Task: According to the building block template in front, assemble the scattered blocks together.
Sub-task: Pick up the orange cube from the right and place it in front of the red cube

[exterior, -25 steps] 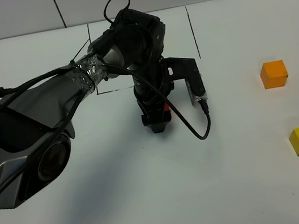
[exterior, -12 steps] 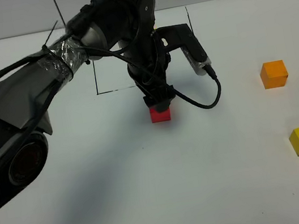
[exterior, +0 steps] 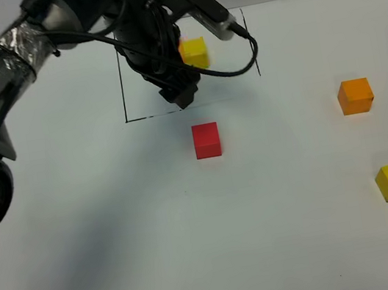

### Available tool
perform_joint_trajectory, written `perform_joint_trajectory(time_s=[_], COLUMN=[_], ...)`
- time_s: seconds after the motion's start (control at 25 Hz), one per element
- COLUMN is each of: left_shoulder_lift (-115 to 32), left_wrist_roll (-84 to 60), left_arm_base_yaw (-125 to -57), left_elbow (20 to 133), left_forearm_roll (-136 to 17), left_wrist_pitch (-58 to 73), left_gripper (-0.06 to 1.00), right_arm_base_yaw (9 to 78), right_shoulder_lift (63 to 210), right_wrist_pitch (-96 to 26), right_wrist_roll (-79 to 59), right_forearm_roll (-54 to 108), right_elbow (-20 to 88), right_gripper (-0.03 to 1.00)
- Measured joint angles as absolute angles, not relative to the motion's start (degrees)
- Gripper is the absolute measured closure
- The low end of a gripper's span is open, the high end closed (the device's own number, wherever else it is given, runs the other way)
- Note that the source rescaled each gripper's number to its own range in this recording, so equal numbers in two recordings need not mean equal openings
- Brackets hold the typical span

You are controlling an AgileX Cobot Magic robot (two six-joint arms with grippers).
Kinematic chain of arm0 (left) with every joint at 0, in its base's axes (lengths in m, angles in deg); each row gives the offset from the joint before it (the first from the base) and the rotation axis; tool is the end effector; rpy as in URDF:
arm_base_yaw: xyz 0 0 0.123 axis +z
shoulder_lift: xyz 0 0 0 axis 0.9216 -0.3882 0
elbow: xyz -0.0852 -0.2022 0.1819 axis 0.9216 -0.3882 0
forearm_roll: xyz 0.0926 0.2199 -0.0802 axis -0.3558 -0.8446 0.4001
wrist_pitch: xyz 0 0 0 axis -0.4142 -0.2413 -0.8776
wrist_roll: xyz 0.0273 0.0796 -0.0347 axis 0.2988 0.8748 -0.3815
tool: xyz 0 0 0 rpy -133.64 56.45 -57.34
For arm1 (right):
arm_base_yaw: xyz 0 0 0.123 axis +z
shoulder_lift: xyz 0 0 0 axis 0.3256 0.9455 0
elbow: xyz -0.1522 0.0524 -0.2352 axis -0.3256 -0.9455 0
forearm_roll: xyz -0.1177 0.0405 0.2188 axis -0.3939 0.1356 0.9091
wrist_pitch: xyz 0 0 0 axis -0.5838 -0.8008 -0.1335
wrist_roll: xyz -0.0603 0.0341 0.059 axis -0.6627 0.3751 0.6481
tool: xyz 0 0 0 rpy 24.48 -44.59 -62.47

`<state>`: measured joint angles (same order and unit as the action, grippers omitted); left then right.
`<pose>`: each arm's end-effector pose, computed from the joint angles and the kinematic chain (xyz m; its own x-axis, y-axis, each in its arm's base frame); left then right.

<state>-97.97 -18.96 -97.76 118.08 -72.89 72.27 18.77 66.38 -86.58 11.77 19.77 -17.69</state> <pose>0.4218 -0.2501 0.2353 -0.4975 0.8212 -0.2796 0.8262 0.5468 0.1357 0.0033 0.0014 0.2767 -0.5050 -0.0049 -0.8631 -0.0137 0.9999 0.0023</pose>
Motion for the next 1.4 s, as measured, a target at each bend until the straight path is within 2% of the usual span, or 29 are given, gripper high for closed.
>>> perform_joint_trajectory(time_s=[0.56,0.92,1.4], left_shoulder_lift=[-93.87,-89.11,-70.34], left_wrist_roll=[-27.35,-27.71,-31.82], left_arm_base_yaw=[-85.83,-78.43,-69.50], left_elbow=[115.23,102.33,83.14], left_forearm_roll=[-72.90,-71.30,-70.32], left_wrist_pitch=[72.31,72.21,65.62], left_gripper=[0.07,0.12,0.13], right_arm_base_yaw=[18.77,18.77,18.77], right_shoulder_lift=[66.38,66.38,66.38], right_wrist_pitch=[-86.58,-86.58,-86.58], right_wrist_roll=[11.77,11.77,11.77], right_forearm_roll=[19.81,19.82,19.93], right_elbow=[-17.69,-17.69,-17.69], right_gripper=[0.24,0.24,0.24])
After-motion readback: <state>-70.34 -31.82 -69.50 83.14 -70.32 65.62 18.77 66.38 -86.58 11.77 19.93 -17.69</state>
